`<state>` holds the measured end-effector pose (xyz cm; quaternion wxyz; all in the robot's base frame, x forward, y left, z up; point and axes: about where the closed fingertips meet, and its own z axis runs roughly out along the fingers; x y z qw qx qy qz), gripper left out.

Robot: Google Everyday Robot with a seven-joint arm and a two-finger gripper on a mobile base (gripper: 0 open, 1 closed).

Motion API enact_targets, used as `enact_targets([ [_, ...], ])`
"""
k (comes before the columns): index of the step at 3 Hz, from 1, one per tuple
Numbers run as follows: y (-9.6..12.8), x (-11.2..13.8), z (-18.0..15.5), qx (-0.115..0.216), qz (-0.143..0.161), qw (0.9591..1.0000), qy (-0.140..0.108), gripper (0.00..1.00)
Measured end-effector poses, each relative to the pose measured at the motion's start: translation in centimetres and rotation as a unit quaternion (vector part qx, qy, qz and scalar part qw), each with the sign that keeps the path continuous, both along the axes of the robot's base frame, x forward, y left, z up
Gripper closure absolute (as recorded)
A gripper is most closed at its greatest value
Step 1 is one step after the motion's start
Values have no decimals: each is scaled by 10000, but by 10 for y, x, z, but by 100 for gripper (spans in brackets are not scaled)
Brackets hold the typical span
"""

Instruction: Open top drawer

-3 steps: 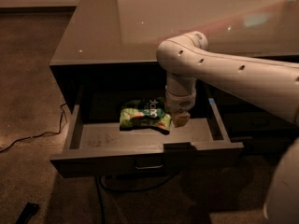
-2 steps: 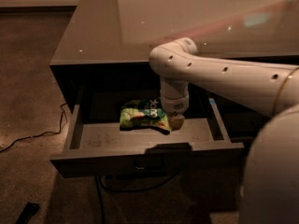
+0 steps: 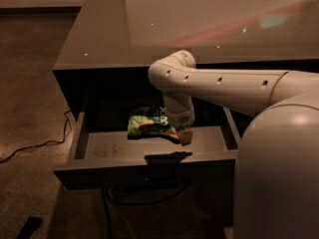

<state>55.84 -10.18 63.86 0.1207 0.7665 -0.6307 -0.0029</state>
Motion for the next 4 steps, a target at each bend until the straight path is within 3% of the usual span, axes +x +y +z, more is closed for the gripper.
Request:
enact_targets([
  [2, -24, -13, 9, -548, -243, 9982, -71, 100],
  [4, -43, -49, -9, -877, -245, 9954, 311, 100],
])
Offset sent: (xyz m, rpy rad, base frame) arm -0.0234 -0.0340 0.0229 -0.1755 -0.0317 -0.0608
